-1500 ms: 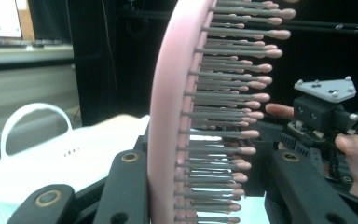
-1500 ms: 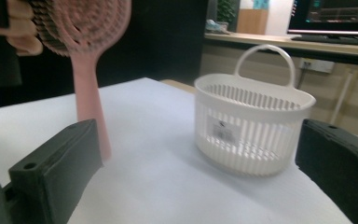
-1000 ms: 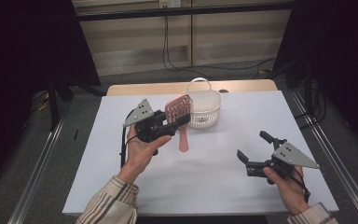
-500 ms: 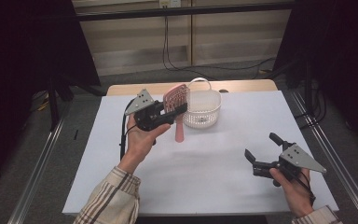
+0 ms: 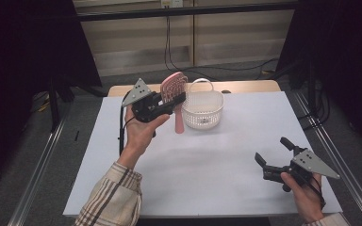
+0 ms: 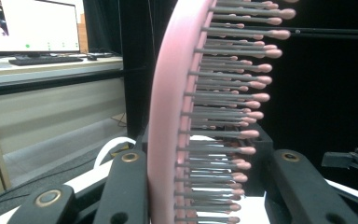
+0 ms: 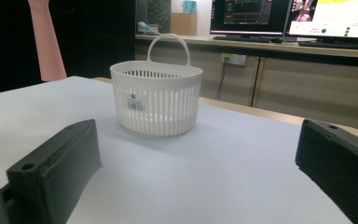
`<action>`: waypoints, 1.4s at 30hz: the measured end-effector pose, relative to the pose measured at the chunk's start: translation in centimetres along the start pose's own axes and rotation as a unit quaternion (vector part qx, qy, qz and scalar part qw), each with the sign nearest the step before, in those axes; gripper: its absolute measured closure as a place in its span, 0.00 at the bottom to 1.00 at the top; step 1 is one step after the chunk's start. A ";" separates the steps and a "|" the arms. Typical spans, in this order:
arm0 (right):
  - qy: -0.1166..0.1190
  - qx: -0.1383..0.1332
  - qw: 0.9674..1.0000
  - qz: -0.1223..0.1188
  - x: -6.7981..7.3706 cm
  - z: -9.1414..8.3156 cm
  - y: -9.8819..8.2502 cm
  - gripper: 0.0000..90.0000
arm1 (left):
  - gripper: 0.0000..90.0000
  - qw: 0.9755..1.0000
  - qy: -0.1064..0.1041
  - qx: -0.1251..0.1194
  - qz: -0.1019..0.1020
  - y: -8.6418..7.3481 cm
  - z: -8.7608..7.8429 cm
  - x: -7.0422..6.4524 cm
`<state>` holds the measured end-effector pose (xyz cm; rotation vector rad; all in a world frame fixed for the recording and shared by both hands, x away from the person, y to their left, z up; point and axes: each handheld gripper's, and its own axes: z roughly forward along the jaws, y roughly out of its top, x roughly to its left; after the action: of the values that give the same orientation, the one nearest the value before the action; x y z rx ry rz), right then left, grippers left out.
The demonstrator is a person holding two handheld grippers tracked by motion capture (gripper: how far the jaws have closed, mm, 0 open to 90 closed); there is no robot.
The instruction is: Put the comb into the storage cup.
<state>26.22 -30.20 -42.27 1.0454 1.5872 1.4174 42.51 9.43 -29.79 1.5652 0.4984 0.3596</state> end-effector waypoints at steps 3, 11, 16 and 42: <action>-0.002 -0.002 1.000 0.002 -0.1 -0.2 0.0 0.00 | 0.70 1.000 0.004 -0.001 0.002 0.5 0.1 0.1; -0.006 -0.007 1.000 0.000 -0.5 -0.4 0.0 0.00 | 0.70 1.000 0.008 -0.010 0.006 1.3 1.0 -0.5; -0.012 -0.009 1.000 0.004 -0.7 -0.5 0.0 0.00 | 0.70 1.000 0.020 -0.011 0.002 1.4 1.7 0.3; 0.000 -0.003 1.000 0.000 -0.5 -0.2 -0.4 0.00 | 0.70 0.998 0.048 -0.027 0.011 2.3 5.9 0.9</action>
<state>26.14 -30.74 -42.64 1.0418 1.5820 1.4199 46.50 4.82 -27.88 1.5062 0.5413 0.4629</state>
